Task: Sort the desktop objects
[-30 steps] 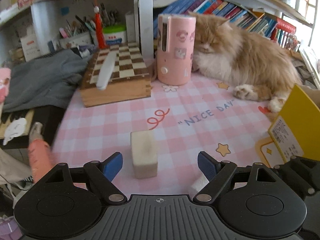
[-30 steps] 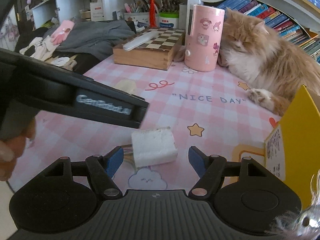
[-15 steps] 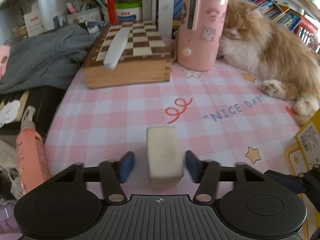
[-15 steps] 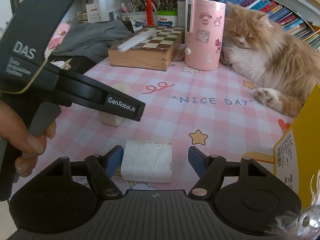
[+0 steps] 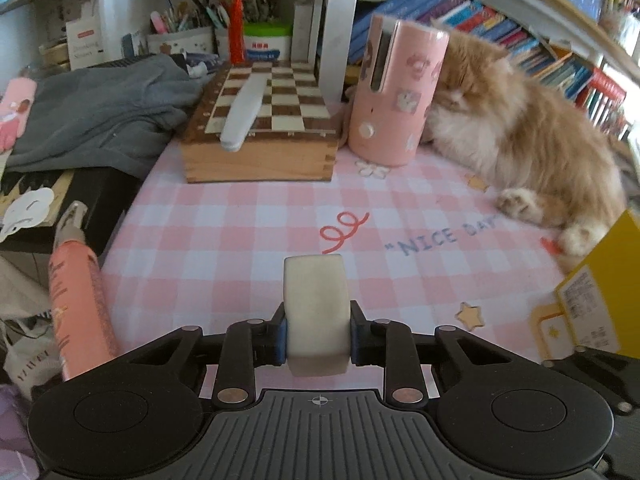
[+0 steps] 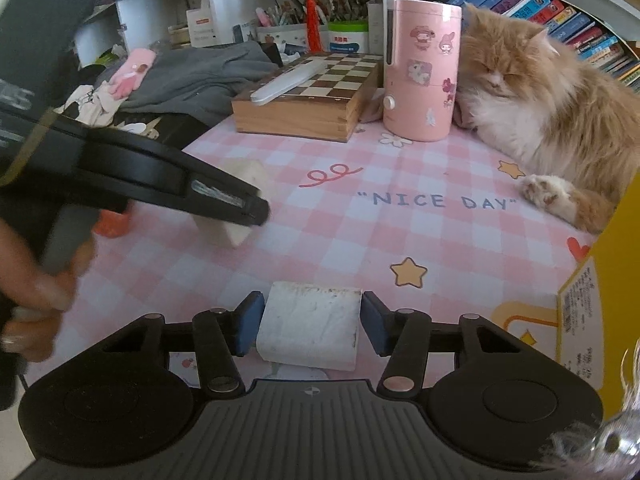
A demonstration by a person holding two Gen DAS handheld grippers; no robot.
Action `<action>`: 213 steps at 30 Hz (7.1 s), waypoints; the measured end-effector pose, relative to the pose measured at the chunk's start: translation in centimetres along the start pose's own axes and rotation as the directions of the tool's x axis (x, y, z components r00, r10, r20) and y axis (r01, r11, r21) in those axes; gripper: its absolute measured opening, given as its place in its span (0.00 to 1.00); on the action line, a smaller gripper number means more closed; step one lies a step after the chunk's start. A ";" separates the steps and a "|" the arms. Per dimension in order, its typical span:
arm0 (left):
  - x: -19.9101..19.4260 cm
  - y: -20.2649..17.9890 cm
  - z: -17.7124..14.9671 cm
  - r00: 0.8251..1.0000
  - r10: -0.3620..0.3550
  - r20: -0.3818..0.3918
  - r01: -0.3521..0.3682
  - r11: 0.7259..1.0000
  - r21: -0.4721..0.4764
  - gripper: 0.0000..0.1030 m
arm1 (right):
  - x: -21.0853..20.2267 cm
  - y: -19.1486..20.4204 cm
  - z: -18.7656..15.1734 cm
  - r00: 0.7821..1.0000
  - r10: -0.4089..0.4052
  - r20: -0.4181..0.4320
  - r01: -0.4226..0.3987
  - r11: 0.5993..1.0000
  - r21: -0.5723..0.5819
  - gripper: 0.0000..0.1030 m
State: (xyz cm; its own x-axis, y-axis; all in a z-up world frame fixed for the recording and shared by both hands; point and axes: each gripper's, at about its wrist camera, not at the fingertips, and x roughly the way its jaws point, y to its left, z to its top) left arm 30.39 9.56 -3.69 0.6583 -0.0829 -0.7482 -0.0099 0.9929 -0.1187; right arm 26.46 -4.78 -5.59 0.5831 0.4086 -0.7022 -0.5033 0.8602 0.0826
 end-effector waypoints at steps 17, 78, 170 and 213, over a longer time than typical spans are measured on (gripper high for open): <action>-7.4 1.2 -3.0 0.994 -0.081 0.073 0.087 0.992 -0.088 0.25 | -5.4 -1.1 -0.1 0.993 -0.071 0.095 0.069 0.997 0.021 0.48; -19.5 -3.4 -16.0 0.909 -0.417 -0.014 0.416 0.904 0.099 0.24 | -22.4 5.4 -15.1 0.943 -0.330 0.042 0.311 0.919 0.242 0.48; -6.7 -29.8 -6.1 0.988 -0.154 0.023 0.143 0.956 0.258 0.26 | -22.5 -20.7 -11.0 0.975 -0.171 0.141 0.145 0.973 0.181 0.48; -18.0 -19.8 -9.4 0.965 -0.013 0.262 -0.009 0.997 0.081 0.90 | -27.8 -11.5 -12.0 0.944 -0.236 0.231 0.198 0.965 0.174 0.63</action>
State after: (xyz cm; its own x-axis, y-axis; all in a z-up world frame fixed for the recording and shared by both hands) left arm 11.62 -9.42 5.98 0.8328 -0.0701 -0.5491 0.0454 0.9973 -0.0586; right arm 8.42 -29.69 4.52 0.8163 0.2535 -0.5190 -0.2589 0.9638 0.0636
